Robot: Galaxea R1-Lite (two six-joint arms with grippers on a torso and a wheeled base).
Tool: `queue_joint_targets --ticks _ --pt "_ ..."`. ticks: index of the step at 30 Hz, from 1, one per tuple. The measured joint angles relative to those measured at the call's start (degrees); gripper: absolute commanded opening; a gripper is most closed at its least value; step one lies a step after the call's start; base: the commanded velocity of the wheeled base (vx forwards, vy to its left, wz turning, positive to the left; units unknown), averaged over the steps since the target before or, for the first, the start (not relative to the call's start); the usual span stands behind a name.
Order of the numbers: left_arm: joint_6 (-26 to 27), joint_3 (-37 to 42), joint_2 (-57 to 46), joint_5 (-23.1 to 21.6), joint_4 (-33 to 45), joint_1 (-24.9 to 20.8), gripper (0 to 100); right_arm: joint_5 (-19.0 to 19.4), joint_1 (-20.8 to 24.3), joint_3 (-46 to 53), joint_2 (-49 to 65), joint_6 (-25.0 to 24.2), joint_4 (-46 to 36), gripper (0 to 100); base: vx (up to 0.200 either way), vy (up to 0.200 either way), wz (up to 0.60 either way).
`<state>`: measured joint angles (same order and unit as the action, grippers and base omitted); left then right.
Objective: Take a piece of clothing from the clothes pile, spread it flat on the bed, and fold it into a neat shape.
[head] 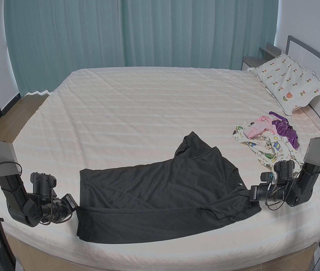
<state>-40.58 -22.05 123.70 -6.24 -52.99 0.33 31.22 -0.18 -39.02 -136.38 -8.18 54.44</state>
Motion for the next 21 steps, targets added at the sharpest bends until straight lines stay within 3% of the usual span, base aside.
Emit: queue_joint_targets --ticks 21 --pt "0.5 0.0 2.4 0.8 0.1 0.2 0 -2.4 2.2 -7.6 -2.3 -0.8 0.2 0 0.000 0.000 0.00"
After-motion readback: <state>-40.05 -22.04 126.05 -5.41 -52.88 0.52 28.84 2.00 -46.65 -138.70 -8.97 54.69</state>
